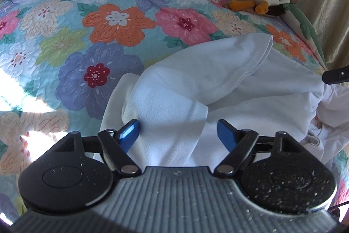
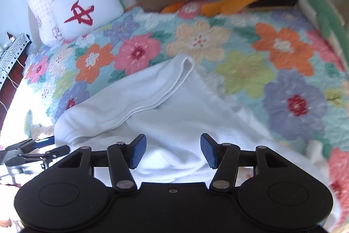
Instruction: Fold clothes
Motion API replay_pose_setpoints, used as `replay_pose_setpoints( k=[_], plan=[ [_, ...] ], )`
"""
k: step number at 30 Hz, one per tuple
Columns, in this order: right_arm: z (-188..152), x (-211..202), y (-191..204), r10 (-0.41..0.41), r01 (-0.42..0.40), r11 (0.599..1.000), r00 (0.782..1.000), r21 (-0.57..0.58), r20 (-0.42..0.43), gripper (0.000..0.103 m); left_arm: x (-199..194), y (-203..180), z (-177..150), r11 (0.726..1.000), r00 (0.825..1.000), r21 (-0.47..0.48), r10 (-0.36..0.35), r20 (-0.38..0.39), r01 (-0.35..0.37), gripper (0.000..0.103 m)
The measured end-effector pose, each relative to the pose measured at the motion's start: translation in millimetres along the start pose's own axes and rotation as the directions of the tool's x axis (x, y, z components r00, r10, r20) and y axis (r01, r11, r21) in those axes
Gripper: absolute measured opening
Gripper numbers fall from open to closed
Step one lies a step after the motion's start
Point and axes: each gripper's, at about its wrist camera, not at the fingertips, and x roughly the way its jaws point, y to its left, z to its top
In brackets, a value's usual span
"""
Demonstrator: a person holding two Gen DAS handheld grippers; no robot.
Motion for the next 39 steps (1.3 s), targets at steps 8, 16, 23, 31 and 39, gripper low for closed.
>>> replay_pose_setpoints(
  k=[8, 16, 23, 31, 39],
  plan=[
    [-7.6, 11.5, -9.3, -0.025, 0.020, 0.998, 0.996, 0.066, 0.082, 0.062, 17.4, -9.5, 10.2, 0.986, 0.993, 0.120, 0.108, 0.039, -0.112, 0.059],
    [-20.0, 10.3, -33.3, 0.017, -0.014, 0.990, 1.000, 0.140, -0.022, 0.080, 13.3, 5.3, 14.0, 0.981, 0.980, 0.048, 0.183, 0.084, -0.187, 0.020],
    [-25.1, 36.8, -63.0, 0.002, 0.020, 0.944, 0.998, 0.329, -0.065, 0.081, 29.5, 31.5, 16.7, 0.988, 0.993, -0.100, 0.121, 0.008, -0.119, 0.066],
    [-13.7, 60.0, -41.4, -0.124, 0.102, 0.980, 0.985, 0.173, 0.120, 0.054, 25.8, 35.6, 17.2, 0.982, 0.988, -0.134, 0.141, 0.067, -0.131, 0.013],
    [2.7, 21.4, 11.9, -0.135, 0.222, 0.964, 0.887, -0.150, 0.441, 0.028, -47.8, 42.0, 22.9, 0.949, 0.905, -0.175, 0.306, 0.297, -0.263, 0.012]
  ],
)
